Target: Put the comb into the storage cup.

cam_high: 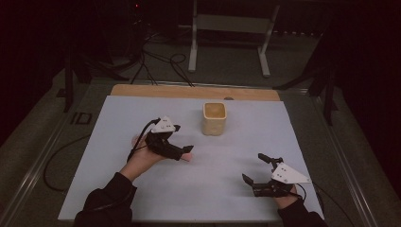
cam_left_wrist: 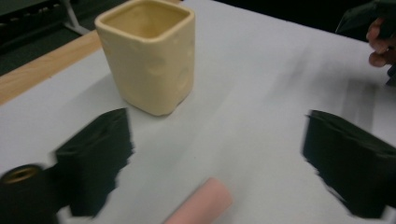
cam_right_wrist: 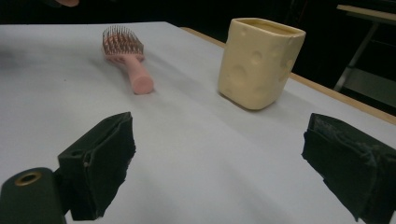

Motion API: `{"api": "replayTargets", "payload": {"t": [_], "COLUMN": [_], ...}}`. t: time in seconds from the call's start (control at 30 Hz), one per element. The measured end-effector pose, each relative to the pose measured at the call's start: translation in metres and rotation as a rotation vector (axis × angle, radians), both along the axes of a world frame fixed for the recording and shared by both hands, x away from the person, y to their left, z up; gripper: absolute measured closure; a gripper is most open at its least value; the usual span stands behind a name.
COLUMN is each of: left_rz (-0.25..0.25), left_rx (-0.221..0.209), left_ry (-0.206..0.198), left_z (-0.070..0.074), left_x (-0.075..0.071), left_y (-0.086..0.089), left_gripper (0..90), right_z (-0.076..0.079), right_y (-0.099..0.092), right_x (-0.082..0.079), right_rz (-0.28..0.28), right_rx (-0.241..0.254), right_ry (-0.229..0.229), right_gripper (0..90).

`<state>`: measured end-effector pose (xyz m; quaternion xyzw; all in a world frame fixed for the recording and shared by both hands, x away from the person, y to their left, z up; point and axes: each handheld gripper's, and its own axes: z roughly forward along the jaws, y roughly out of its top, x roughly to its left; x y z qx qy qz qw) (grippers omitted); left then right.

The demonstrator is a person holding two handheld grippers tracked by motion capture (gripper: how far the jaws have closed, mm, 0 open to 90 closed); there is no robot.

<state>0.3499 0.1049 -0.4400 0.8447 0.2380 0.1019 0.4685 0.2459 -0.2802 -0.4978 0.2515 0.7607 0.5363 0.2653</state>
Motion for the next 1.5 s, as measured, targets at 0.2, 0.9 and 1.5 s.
{"api": "replayTargets", "payload": {"t": [0.2, 0.9, 1.5], "left_rz": [0.034, 0.155, 0.192], "left_rx": [0.039, 0.205, 0.269], "left_ry": [0.033, 0.158, 0.254], "left_z": [-0.015, -0.053, -0.06], "left_x": [0.008, 0.021, 0.026], "left_y": [-0.006, -0.03, -0.04], "left_gripper": [26.0, 73.4, 90.0], "right_z": [0.0, 0.0, 0.0], "right_y": [0.0, 0.001, 0.0], "right_x": [0.0, 0.001, 0.001], "right_rz": [0.004, 0.009, 0.012], "right_rx": [0.0, 0.004, 0.005], "right_ry": [-0.004, -0.002, 0.0], "right_gripper": [8.8, 8.8, 8.8]}}
